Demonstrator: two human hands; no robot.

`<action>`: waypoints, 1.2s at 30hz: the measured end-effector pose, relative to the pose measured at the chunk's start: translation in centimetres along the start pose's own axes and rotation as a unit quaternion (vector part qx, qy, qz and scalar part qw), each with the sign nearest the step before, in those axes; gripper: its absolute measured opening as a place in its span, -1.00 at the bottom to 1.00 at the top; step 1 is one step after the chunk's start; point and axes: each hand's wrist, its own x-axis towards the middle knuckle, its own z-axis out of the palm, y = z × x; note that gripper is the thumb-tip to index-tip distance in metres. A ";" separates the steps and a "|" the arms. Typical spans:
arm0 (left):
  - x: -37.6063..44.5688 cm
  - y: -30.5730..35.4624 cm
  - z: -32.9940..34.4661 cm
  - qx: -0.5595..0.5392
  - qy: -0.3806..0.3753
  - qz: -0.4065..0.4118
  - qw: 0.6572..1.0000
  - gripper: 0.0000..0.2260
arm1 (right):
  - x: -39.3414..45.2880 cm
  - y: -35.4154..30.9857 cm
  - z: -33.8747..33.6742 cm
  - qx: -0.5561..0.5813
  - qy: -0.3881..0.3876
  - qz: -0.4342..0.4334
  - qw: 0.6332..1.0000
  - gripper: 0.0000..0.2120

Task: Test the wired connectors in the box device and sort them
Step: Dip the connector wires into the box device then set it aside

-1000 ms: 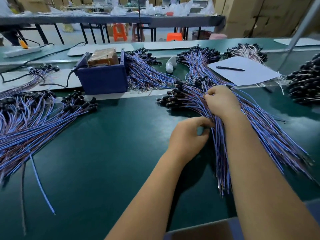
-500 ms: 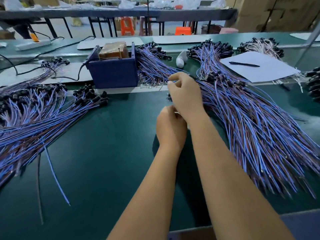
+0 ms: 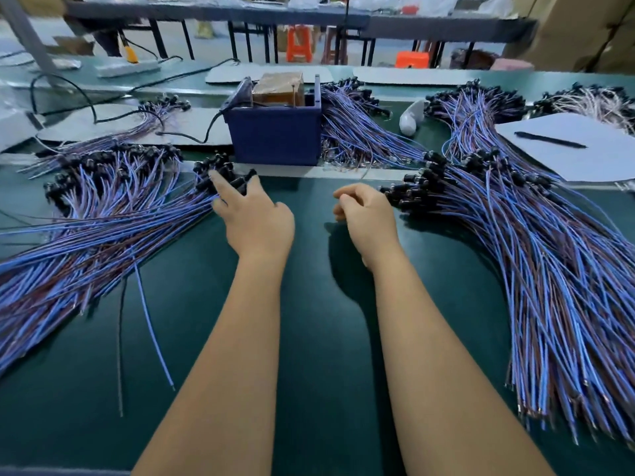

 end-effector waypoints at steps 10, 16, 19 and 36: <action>1.9 -1.3 0.2 0.086 -0.010 -0.030 0.996 -0.45 | -0.1 0.1 0.0 0.002 -0.010 -0.003 1.000 -0.76; 1.8 -2.3 -0.1 -0.033 0.047 0.007 0.998 -0.66 | -0.6 0.0 1.0 -0.085 -0.023 -0.055 0.995 -0.79; 1.7 -2.4 -0.2 -0.084 0.074 0.054 0.992 -0.76 | -0.9 -0.1 1.3 -0.104 -0.020 -0.071 0.992 -0.79; -1.5 2.0 -1.1 -0.400 -0.597 0.078 0.691 -0.49 | -0.5 -1.7 0.0 0.430 -0.079 0.186 0.880 -0.83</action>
